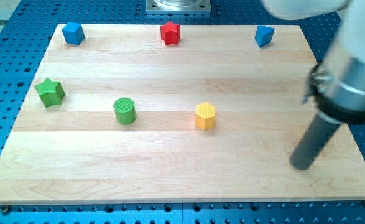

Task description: Keep the yellow heart at the center right of the board

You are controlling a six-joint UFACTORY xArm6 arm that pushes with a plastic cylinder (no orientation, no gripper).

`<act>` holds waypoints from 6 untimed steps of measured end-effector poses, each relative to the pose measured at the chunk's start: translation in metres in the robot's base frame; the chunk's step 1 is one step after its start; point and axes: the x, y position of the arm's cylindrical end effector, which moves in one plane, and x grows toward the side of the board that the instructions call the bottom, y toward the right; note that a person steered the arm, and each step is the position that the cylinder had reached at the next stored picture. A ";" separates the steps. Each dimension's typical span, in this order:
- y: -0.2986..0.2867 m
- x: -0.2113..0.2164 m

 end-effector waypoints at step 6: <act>-0.002 -0.116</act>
